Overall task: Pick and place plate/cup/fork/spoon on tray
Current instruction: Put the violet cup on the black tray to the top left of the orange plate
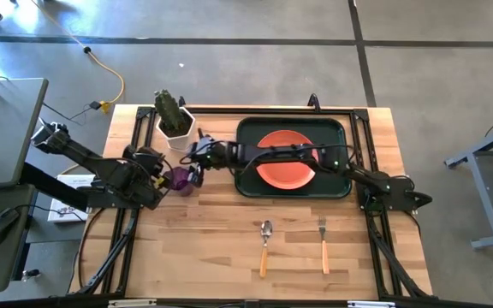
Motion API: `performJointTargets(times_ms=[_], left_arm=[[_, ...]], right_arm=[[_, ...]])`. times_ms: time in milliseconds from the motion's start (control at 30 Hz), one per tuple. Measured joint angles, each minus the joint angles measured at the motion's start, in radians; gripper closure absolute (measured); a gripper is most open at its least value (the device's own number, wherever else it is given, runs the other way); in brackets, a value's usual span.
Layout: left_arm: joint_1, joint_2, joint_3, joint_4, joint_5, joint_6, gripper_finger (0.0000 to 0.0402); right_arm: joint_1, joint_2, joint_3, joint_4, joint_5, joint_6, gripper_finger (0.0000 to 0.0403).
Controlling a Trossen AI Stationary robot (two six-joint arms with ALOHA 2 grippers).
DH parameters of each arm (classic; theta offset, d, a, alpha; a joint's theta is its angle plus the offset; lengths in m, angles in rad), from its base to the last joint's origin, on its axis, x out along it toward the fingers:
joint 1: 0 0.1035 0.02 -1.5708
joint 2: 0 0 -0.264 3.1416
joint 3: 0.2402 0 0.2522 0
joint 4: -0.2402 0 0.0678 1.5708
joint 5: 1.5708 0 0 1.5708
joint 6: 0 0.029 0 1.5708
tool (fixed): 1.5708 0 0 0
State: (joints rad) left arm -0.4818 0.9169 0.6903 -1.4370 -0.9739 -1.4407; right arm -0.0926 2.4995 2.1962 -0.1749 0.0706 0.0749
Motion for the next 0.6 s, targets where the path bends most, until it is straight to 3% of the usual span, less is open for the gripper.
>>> performJointTargets(times_ms=[133, 333, 600], left_arm=[[-0.004, 0.000, 0.000, -0.001, -0.005, -0.005, 0.0367], [-0.004, 0.001, 0.000, -0.001, -0.021, -0.005, 0.0367], [-0.003, 0.001, 0.000, -0.001, -0.026, -0.005, 0.0367]], right_arm=[[-0.003, 0.044, 0.071, -0.064, -0.040, -0.004, 0.0152], [-0.004, 0.044, 0.073, -0.123, -0.070, -0.012, 0.0153], [-0.004, 0.065, 0.062, -0.341, -0.102, -0.032, 0.0218]])
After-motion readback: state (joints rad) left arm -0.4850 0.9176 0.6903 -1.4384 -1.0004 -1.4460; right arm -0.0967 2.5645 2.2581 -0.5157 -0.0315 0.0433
